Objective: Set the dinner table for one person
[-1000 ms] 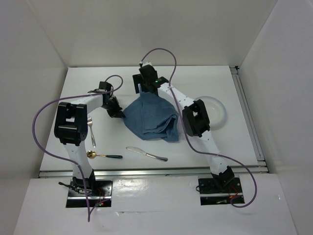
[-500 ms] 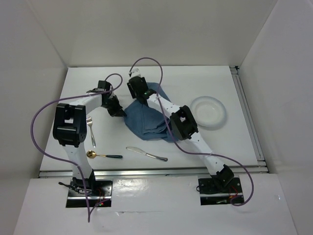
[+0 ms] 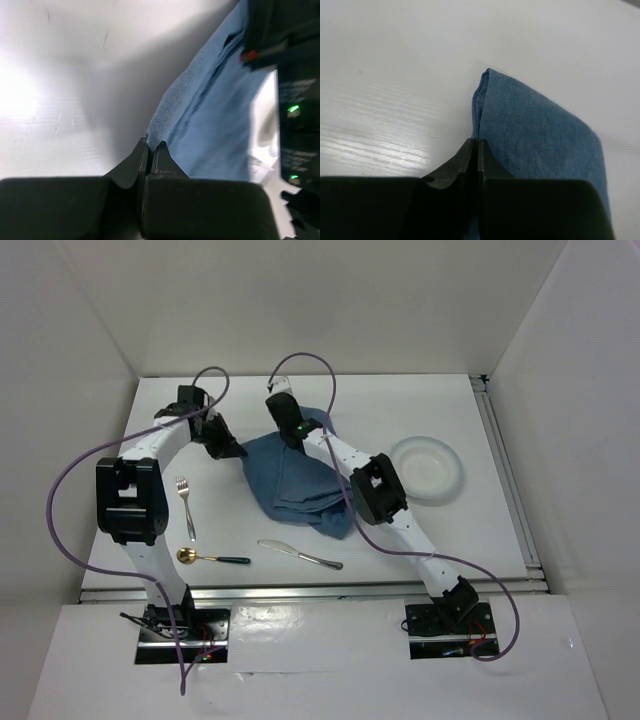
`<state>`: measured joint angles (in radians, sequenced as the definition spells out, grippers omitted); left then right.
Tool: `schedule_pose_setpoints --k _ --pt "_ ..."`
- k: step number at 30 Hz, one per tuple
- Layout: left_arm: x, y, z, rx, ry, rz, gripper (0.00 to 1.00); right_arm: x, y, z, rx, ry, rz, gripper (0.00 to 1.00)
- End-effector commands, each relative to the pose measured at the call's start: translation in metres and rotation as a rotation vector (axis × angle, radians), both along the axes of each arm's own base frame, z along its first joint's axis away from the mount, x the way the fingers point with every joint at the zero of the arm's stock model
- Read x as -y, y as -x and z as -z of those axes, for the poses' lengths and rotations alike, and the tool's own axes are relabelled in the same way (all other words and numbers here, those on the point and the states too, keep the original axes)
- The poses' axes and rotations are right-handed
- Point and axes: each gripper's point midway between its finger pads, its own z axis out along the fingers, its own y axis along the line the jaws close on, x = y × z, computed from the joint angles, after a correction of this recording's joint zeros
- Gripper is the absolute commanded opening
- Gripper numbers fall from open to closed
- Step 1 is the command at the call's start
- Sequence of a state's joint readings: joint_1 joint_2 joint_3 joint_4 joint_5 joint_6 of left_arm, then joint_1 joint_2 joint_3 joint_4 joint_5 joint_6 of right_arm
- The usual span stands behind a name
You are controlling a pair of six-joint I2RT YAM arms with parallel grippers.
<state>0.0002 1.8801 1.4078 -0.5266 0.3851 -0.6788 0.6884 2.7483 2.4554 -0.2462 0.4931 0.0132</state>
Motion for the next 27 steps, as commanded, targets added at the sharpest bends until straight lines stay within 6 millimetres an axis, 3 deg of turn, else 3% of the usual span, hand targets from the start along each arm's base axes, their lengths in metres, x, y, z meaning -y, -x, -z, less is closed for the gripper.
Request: schedule_pose_setpoints --k 1,2,4,5,6,8,9,11,14,16,17,18,21,22,23,24,27 --pt "-0.008 -0.020 -0.060 0.142 -0.003 0.026 0.00 0.013 -0.013 -0.158 0.221 -0.165 0.034 0.00" --pt "-0.013 -0.025 -0.079 0.176 -0.005 0.017 0.00 0.022 -0.011 -0.202 0.271 -0.208 0.035 0.00" --pt "-0.017 -0.032 -0.096 0.214 -0.013 0.017 0.00 0.027 -0.002 -0.234 0.303 -0.237 0.026 0.00" --pt "-0.022 -0.038 -0.117 0.266 -0.023 0.015 0.00 0.041 0.005 -0.280 0.367 -0.296 0.039 0.00" --pt "-0.022 -0.037 -0.123 0.266 -0.023 0.015 0.00 0.043 0.011 -0.285 0.364 -0.299 0.026 0.00" --pt "-0.032 -0.038 -0.142 0.304 -0.035 0.003 0.00 0.054 0.020 -0.312 0.400 -0.329 0.021 0.00" --pt "-0.033 -0.042 -0.153 0.339 -0.043 0.010 0.00 0.064 0.034 -0.333 0.421 -0.345 0.021 0.00" --pt "-0.038 -0.040 -0.174 0.382 -0.049 0.000 0.00 0.068 0.047 -0.350 0.430 -0.382 0.003 0.00" --pt "-0.051 -0.043 -0.200 0.436 -0.058 -0.019 0.00 0.085 0.079 -0.395 0.482 -0.454 -0.023 0.00" --pt "-0.050 -0.041 -0.225 0.487 -0.057 -0.013 0.00 0.087 0.091 -0.394 0.464 -0.465 -0.049 0.00" --pt "-0.054 -0.039 -0.236 0.511 -0.062 -0.022 0.00 0.093 0.103 -0.410 0.486 -0.485 -0.067 0.00" --pt "-0.053 -0.037 -0.240 0.522 -0.063 -0.022 0.00 0.095 0.106 -0.408 0.477 -0.494 -0.064 0.00" --pt "-0.047 -0.033 -0.246 0.545 -0.037 0.004 0.00 0.096 0.105 -0.371 0.362 -0.487 -0.083 0.00" --pt "-0.047 -0.032 -0.242 0.536 -0.035 0.004 0.00 0.086 0.110 -0.365 0.323 -0.497 -0.139 0.00" --pt "-0.045 -0.033 -0.245 0.545 -0.020 0.008 0.00 0.078 0.110 -0.349 0.272 -0.491 -0.160 0.00" --pt "-0.042 -0.035 -0.234 0.517 -0.001 0.021 0.00 0.070 0.110 -0.321 0.181 -0.476 -0.169 0.00" --pt "-0.029 -0.042 -0.225 0.504 0.059 0.057 0.00 0.061 0.116 -0.277 0.011 -0.486 -0.184 0.14"
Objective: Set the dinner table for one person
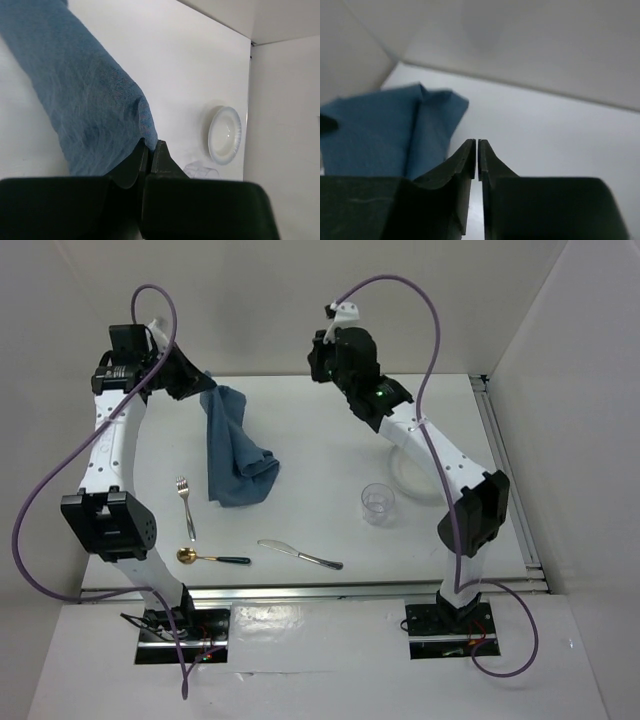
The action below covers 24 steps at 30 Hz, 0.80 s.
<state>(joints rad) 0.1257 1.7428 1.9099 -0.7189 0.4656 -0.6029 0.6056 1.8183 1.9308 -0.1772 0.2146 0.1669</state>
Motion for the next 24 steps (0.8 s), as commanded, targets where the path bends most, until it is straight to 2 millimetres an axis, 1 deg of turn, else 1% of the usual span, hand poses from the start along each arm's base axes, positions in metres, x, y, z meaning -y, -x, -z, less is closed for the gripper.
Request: schedule_pose_setpoints --k 1,2,3,4,5,6,7,8,9,10,11,12,13,14,15,16,18,19,20,21,22,23,24 --pt "0.025 -0.005 0.004 0.007 0.068 0.101 0.00 -0.020 0.016 0.086 -0.284 0.035 -0.115 0.21" --pt "0.029 -0.008 0.004 0.010 0.068 0.111 0.00 -0.023 0.020 0.096 -0.313 0.033 -0.132 0.33" --pt "0.035 -0.011 0.004 0.012 0.074 0.130 0.00 -0.019 0.021 0.110 -0.349 0.035 -0.131 0.35" --pt "0.049 -0.012 -0.004 0.026 0.079 0.169 0.00 -0.011 0.026 0.121 -0.394 0.016 -0.125 0.38" --pt "0.055 -0.016 0.005 -0.003 0.084 0.181 0.00 -0.013 0.033 0.127 -0.426 -0.001 -0.171 0.40" --pt "0.063 -0.017 0.001 0.002 0.095 0.198 0.00 -0.011 0.036 0.130 -0.438 -0.017 -0.188 0.42" --pt "0.072 -0.015 -0.004 0.009 0.101 0.213 0.00 -0.001 0.040 0.137 -0.470 -0.033 -0.186 0.44" --pt "0.074 -0.016 -0.001 0.000 0.108 0.220 0.00 0.004 0.042 0.142 -0.491 -0.044 -0.190 0.44" --pt "0.074 -0.016 -0.010 0.019 0.122 0.210 0.00 0.005 0.046 0.145 -0.514 -0.060 -0.212 0.44" --pt "0.080 -0.011 -0.004 0.008 0.129 0.227 0.00 0.014 0.048 0.154 -0.537 -0.061 -0.207 0.46" --pt "0.080 -0.007 -0.006 0.001 0.138 0.222 0.00 0.013 0.051 0.159 -0.551 -0.059 -0.217 0.49" --pt "0.072 -0.003 -0.013 0.020 0.123 0.192 0.00 0.017 0.049 0.159 -0.553 -0.064 -0.214 0.54" --pt "0.070 0.001 -0.007 0.005 0.115 0.177 0.00 0.016 0.050 0.167 -0.578 -0.059 -0.222 0.58" --pt "0.061 0.005 -0.004 -0.004 0.096 0.150 0.00 0.016 0.051 0.175 -0.607 -0.060 -0.238 0.62" --pt "0.043 0.012 -0.013 0.020 0.071 0.090 0.00 0.012 0.051 0.177 -0.617 -0.051 -0.260 0.65" --pt "0.033 0.020 0.004 -0.024 0.069 0.059 0.00 0.002 0.051 0.189 -0.648 -0.033 -0.297 0.72" --pt "0.011 0.031 0.008 -0.035 0.060 -0.005 0.00 -0.018 0.059 0.201 -0.701 -0.036 -0.377 0.76" --pt "-0.008 0.040 0.010 -0.030 0.037 -0.057 0.00 -0.027 0.060 0.222 -0.744 -0.014 -0.403 0.78" --pt "-0.018 0.045 0.013 -0.043 0.018 -0.084 0.00 -0.044 0.064 0.221 -0.740 -0.011 -0.447 0.84" --pt "-0.027 0.048 0.013 -0.044 -0.001 -0.110 0.00 -0.055 0.068 0.227 -0.754 -0.006 -0.474 0.86" --pt "-0.040 0.049 0.016 -0.046 -0.029 -0.131 0.00 -0.066 0.069 0.248 -0.788 0.011 -0.486 0.87" --pt "-0.046 0.051 0.022 -0.061 -0.040 -0.142 0.00 -0.084 0.073 0.244 -0.778 0.019 -0.517 0.87" --pt "-0.050 0.053 0.023 -0.068 -0.045 -0.146 0.00 -0.093 0.075 0.249 -0.780 0.026 -0.531 0.89"
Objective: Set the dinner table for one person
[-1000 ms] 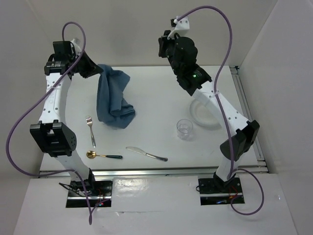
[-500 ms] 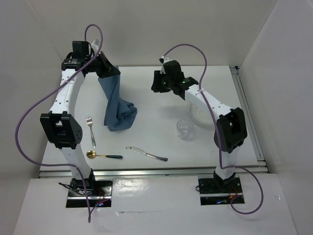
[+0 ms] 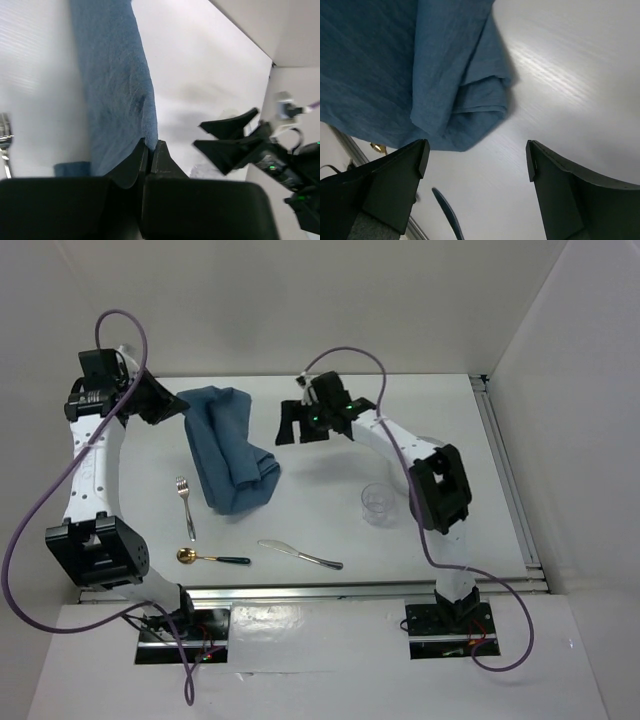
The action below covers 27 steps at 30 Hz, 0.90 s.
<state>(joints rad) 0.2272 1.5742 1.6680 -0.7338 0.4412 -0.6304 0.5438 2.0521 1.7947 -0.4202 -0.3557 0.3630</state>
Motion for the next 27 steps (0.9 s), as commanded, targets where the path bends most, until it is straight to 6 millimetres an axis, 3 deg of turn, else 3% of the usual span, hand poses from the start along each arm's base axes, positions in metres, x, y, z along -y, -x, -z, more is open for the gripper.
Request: schedule_pose_setpoints --k 1,2,6,11,13,15,16,17,18,19,20,21,22,23,24,25,26,27 --pt "-0.016 0.008 -0.003 0.020 -0.069 -0.008 0.00 -0.050 0.027 0.020 -0.054 -0.006 -0.142 0.91" --pt "-0.016 0.006 0.001 0.011 -0.067 -0.007 0.00 -0.070 0.031 0.026 -0.059 -0.010 -0.178 0.91" --pt "-0.018 0.006 0.007 -0.006 -0.054 -0.007 0.00 -0.113 0.044 0.042 -0.069 -0.026 -0.254 0.92" --pt "-0.020 0.007 0.018 -0.030 -0.048 -0.003 0.00 -0.139 0.053 0.078 -0.093 -0.007 -0.295 0.94" --pt "-0.020 0.007 0.018 -0.030 -0.047 -0.003 0.00 -0.146 0.056 0.076 -0.090 -0.023 -0.306 0.88" --pt "-0.020 0.007 0.025 -0.040 -0.045 -0.003 0.00 -0.149 0.052 0.081 -0.103 -0.033 -0.275 0.68" --pt "-0.020 0.007 0.025 -0.040 -0.045 -0.003 0.00 -0.147 0.048 0.082 -0.102 -0.023 -0.242 0.30" --pt "-0.019 0.007 0.024 -0.038 -0.039 0.004 0.00 -0.144 0.046 0.089 -0.130 -0.012 -0.194 0.13" --pt "-0.019 0.008 0.028 -0.047 -0.036 0.004 0.00 -0.142 0.042 0.072 -0.107 -0.023 -0.151 0.00" --pt "-0.019 0.008 0.028 -0.047 -0.036 0.004 0.00 -0.126 0.043 0.086 -0.137 0.012 -0.098 0.00" --pt "-0.019 0.008 0.028 -0.047 -0.036 0.004 0.00 -0.110 0.033 0.085 -0.118 0.029 -0.023 0.00" --pt "-0.019 0.008 0.028 -0.045 -0.043 0.010 0.00 -0.105 0.026 0.042 -0.045 -0.049 0.017 0.00" --pt "-0.019 0.008 0.028 -0.045 -0.043 0.010 0.00 -0.078 0.033 0.069 -0.091 -0.004 0.076 0.00" --pt "-0.019 0.008 0.028 -0.045 -0.043 0.010 0.00 -0.070 0.032 0.029 -0.019 -0.073 0.086 0.00" --pt "-0.018 0.007 0.031 -0.052 -0.034 0.016 0.00 -0.044 0.040 0.051 -0.058 -0.037 0.128 0.00" --pt "-0.016 0.007 0.030 -0.049 -0.027 0.024 0.00 -0.032 0.041 0.046 -0.045 -0.033 0.154 0.00" --pt "-0.012 0.007 0.032 -0.053 -0.007 0.043 0.00 -0.022 0.046 0.021 0.000 -0.054 0.175 0.00" --pt "-0.010 0.007 0.039 -0.070 0.008 0.053 0.00 -0.009 0.048 0.020 0.003 -0.048 0.198 0.00"
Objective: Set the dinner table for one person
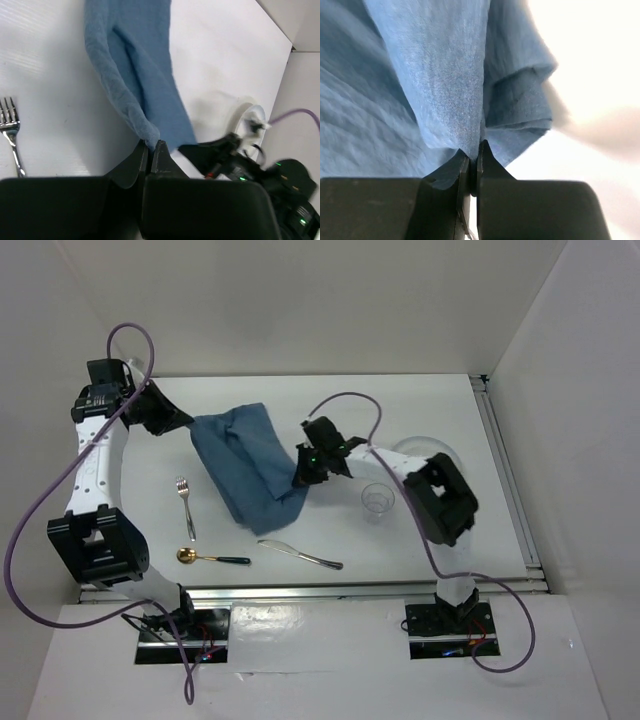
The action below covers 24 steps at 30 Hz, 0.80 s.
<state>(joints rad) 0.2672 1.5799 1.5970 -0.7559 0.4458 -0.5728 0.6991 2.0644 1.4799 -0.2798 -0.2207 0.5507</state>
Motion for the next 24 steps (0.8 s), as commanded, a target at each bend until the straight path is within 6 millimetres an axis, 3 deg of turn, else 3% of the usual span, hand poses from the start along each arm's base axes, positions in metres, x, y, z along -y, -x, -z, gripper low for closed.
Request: schedule_pose_setpoints --k 1,5,8,9,10,11,12,13,14,16,17,18,19,20,21,22,23,24 --pt "0.010 -0.003 0.009 0.004 0.035 0.070 0.00 0.030 -0.021 -0.077 0.206 -0.094 0.150 0.00" --pt "0.038 -0.001 0.038 -0.059 0.087 0.142 0.00 0.063 0.005 -0.095 0.218 -0.075 0.181 0.00" --pt "0.043 0.004 0.061 -0.120 0.099 0.155 0.00 0.064 0.024 -0.089 0.185 -0.069 0.132 0.01" --pt "0.041 0.005 0.066 -0.131 0.092 0.147 0.00 0.068 0.031 -0.077 0.158 -0.028 0.100 0.15" --pt "0.039 0.004 0.069 -0.132 0.082 0.140 0.00 0.062 0.029 -0.085 0.170 -0.023 0.079 0.61" --pt "0.039 0.004 0.069 -0.132 0.082 0.139 0.00 0.067 0.023 -0.085 0.183 0.017 0.095 0.77" --pt "0.038 0.004 0.070 -0.134 0.074 0.133 0.00 0.072 0.021 -0.075 0.170 0.075 0.090 0.87" --pt "0.037 0.000 0.067 -0.126 0.072 0.133 0.00 0.072 0.014 -0.076 0.187 0.098 0.093 0.90" --pt "0.036 -0.004 0.070 -0.131 0.073 0.133 0.00 0.067 0.002 -0.090 0.230 0.091 0.097 0.91" --pt "0.034 -0.014 0.061 -0.106 0.066 0.133 0.00 0.067 -0.015 -0.086 0.257 0.129 0.090 0.91" --pt "0.033 -0.020 0.067 -0.118 0.070 0.133 0.00 0.066 -0.032 -0.101 0.288 0.113 0.118 0.91" --pt "0.033 -0.021 0.068 -0.137 0.075 0.133 0.00 0.067 -0.042 -0.103 0.298 0.114 0.125 0.91" --pt "0.031 -0.029 0.061 -0.110 0.060 0.141 0.00 0.071 -0.051 -0.087 0.268 0.149 0.140 0.91" --pt "0.030 -0.031 0.067 -0.134 0.067 0.141 0.00 0.074 -0.070 -0.101 0.282 0.121 0.178 0.91" --pt "0.030 -0.032 0.068 -0.142 0.064 0.147 0.00 0.078 -0.079 -0.085 0.246 0.142 0.196 0.91" --pt "0.029 -0.038 0.064 -0.127 0.060 0.147 0.00 0.081 -0.088 -0.082 0.241 0.147 0.209 0.91" --pt "0.029 -0.038 0.066 -0.139 0.063 0.147 0.00 0.083 -0.106 -0.096 0.258 0.112 0.241 0.91" --pt "0.028 -0.040 0.067 -0.137 0.058 0.153 0.00 0.084 -0.113 -0.094 0.255 0.106 0.246 0.91"
